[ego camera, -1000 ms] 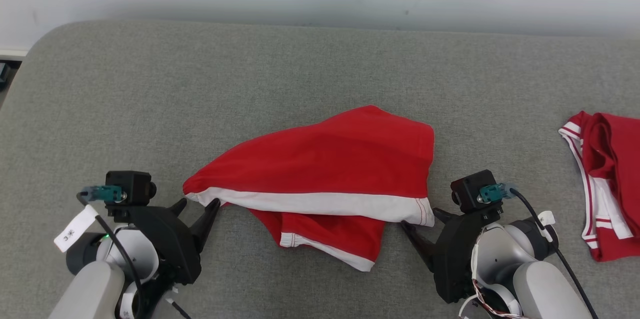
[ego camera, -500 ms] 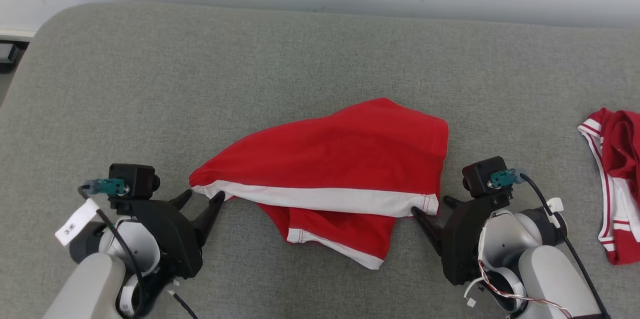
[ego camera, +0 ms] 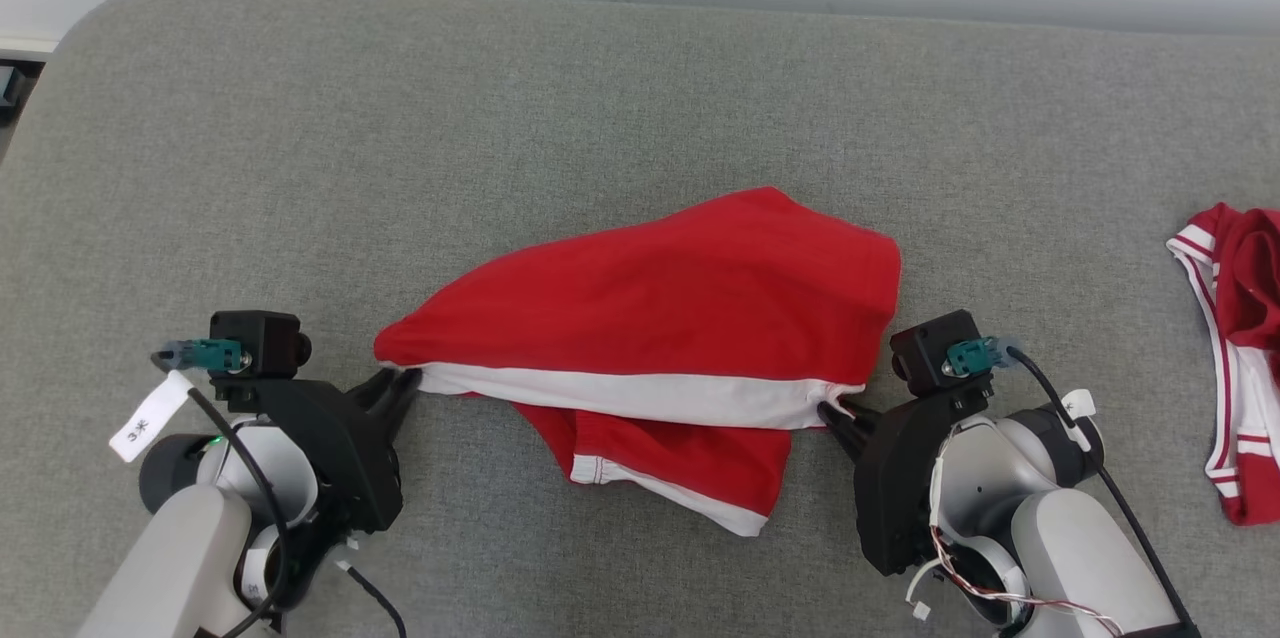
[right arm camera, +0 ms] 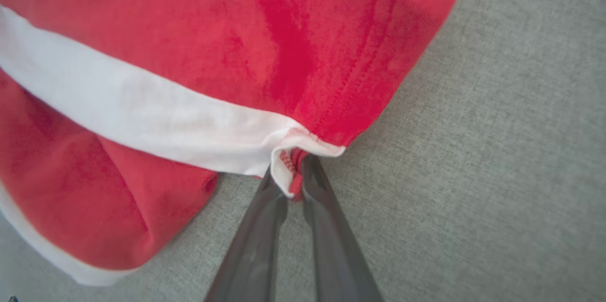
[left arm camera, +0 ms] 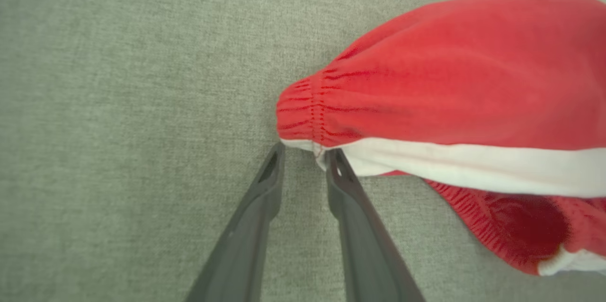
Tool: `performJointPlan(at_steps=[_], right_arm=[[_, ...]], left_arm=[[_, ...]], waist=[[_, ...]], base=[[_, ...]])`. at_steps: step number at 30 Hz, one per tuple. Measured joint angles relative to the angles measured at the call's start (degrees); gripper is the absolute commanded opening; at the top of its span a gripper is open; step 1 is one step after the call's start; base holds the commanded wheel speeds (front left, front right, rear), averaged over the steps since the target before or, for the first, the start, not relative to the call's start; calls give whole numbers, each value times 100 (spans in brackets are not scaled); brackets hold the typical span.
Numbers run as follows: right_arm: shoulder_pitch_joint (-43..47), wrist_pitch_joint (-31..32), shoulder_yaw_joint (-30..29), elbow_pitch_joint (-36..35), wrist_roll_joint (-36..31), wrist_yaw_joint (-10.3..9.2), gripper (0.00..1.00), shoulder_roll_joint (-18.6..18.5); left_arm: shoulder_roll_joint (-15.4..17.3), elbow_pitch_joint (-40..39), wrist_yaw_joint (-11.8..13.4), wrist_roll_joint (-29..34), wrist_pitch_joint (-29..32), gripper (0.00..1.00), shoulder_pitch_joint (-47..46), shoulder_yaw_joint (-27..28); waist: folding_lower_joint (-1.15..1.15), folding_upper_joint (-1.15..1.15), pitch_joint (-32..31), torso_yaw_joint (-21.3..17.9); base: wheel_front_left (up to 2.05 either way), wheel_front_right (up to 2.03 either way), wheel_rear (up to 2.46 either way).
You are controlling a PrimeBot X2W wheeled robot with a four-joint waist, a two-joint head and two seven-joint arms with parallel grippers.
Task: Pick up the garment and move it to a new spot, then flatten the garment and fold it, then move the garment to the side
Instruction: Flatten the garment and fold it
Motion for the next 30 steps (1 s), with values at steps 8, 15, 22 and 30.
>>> performJointPlan(at_steps=[8,15,22,30], right_arm=[[125,-65,-158,-258,-42,0,0,1],[75,-377,-500,-573,269,0,0,-2],[-204,-687,-810,-925,732,0,0,0],[-503,-578,-1028,-1261,1007,0,0,-2]], left_arm=[[-114,8,-140,-147,-263,0,-39,43],[-116,-334,-116,-186,-645,0,-103,211],[-197,-1191,18,-334,-898,0,-250,467],[-320,-1970,316,-399,-894,0,-503,604]], waist=[[0,0,-51,-12],[0,0,-217,-15],[0,-1,-474,-46],[-1,-1,-684,-179]], base=[[0,0,0],[0,0,0],[0,0,0],[0,0,0]])
